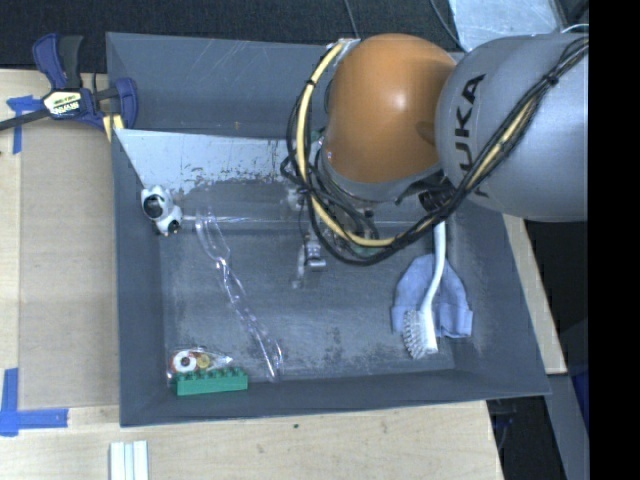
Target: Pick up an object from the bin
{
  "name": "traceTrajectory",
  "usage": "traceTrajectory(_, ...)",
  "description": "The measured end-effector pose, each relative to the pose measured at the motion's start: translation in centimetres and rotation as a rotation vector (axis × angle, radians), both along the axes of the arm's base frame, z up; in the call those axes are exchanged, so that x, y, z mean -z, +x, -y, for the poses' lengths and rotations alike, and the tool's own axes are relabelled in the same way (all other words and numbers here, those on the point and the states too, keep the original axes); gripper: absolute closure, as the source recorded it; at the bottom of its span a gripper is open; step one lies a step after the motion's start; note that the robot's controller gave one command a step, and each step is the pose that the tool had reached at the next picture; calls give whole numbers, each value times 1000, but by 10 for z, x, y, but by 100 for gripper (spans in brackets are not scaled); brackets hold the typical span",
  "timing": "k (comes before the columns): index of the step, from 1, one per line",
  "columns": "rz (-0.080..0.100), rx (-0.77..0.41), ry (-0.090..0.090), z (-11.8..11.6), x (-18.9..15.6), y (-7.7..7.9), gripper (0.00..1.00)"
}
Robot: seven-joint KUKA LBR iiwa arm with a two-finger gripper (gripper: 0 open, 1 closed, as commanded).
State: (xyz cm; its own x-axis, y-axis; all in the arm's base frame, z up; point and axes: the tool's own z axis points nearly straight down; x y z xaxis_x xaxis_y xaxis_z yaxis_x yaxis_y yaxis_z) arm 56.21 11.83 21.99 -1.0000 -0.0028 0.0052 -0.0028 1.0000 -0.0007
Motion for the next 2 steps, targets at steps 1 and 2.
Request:
traceTrajectory(1,9,3,2,1,-5,2,0)
traceTrajectory(2,13,20,3,-35,135,32,0)
